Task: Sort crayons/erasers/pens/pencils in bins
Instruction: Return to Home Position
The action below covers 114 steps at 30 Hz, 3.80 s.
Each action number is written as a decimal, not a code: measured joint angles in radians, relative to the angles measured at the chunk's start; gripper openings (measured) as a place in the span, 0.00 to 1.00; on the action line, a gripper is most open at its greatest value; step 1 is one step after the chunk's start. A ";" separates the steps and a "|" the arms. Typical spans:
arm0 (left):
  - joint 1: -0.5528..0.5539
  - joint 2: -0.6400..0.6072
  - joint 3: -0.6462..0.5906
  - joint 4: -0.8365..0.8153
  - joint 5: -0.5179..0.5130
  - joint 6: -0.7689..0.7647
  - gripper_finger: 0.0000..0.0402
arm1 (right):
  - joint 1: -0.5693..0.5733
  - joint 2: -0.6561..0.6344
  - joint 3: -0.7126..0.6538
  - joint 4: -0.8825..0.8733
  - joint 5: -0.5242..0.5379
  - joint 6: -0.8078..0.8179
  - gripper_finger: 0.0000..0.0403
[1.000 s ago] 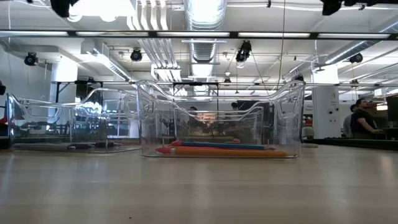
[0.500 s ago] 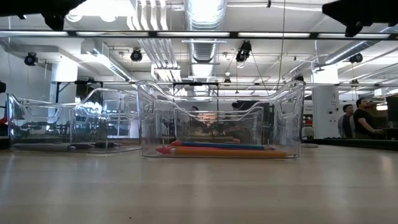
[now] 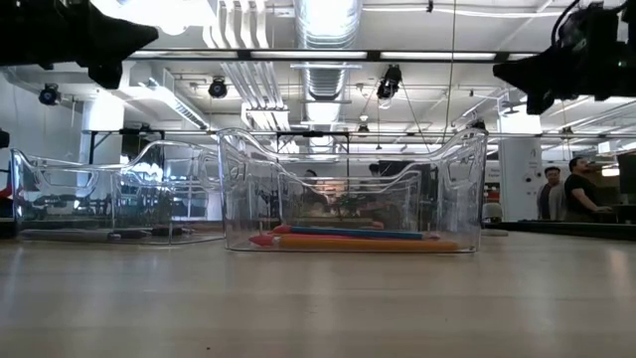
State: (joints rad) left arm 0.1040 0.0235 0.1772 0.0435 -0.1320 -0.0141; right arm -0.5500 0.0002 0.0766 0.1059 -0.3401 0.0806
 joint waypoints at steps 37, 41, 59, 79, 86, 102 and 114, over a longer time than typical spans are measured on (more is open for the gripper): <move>-0.002 -0.001 -0.169 0.130 0.075 -0.030 0.00 | 0.347 0.001 -0.066 -0.064 0.264 -0.002 0.02; -0.001 -0.001 -0.170 0.132 0.075 -0.028 0.00 | 0.347 0.001 -0.066 -0.076 0.264 0.033 0.02; -0.001 0.043 -0.171 0.131 0.074 -0.136 0.00 | 0.347 0.003 -0.065 -0.077 0.264 0.093 0.02; -0.001 0.050 -0.171 0.131 0.073 -0.136 0.00 | 0.347 0.003 -0.065 -0.078 0.263 0.095 0.02; -0.001 0.051 -0.171 0.131 0.073 -0.136 0.00 | 0.347 0.003 -0.065 -0.078 0.263 0.094 0.02; -0.001 0.051 -0.171 0.131 0.073 -0.136 0.00 | 0.347 0.003 -0.065 -0.079 0.263 0.094 0.02; -0.001 0.051 -0.171 0.131 0.073 -0.136 0.00 | 0.347 0.003 -0.065 -0.079 0.263 0.093 0.02</move>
State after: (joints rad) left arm 0.1028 0.0742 0.0059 0.1746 -0.0593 -0.1501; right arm -0.2028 0.0032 0.0116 0.0273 -0.0771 0.1734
